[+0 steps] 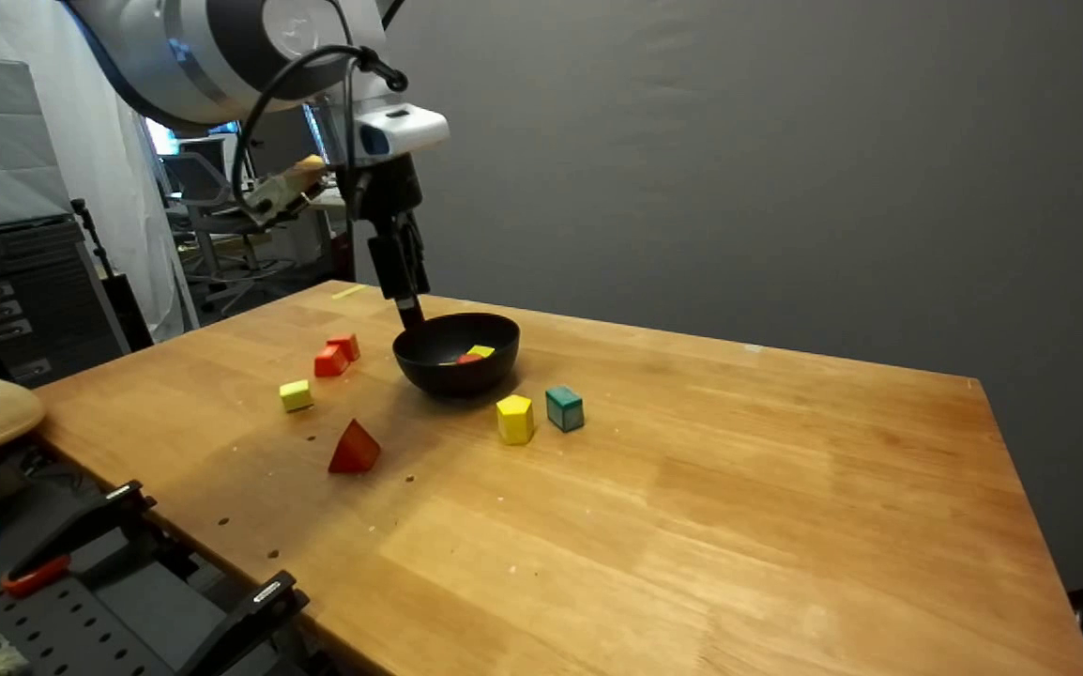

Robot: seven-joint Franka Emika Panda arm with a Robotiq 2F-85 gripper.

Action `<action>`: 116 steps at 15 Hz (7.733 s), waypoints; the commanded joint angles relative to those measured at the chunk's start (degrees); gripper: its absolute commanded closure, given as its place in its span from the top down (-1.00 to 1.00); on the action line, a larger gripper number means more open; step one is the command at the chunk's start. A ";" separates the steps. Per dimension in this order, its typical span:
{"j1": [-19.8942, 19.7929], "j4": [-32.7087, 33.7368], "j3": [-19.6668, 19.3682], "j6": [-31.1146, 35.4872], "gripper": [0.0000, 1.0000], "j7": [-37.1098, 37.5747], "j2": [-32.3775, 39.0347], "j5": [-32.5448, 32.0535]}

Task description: Remove the cubes from the bowl

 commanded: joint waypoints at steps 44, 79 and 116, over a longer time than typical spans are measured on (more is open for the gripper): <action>4.84 19.83 -3.07 -6.22 -0.62 -7.61 22.97 11.93; 16.70 44.26 -2.96 -15.26 0.71 -9.67 33.75 -2.82; 11.75 24.13 -10.03 3.08 0.94 -2.72 31.24 14.43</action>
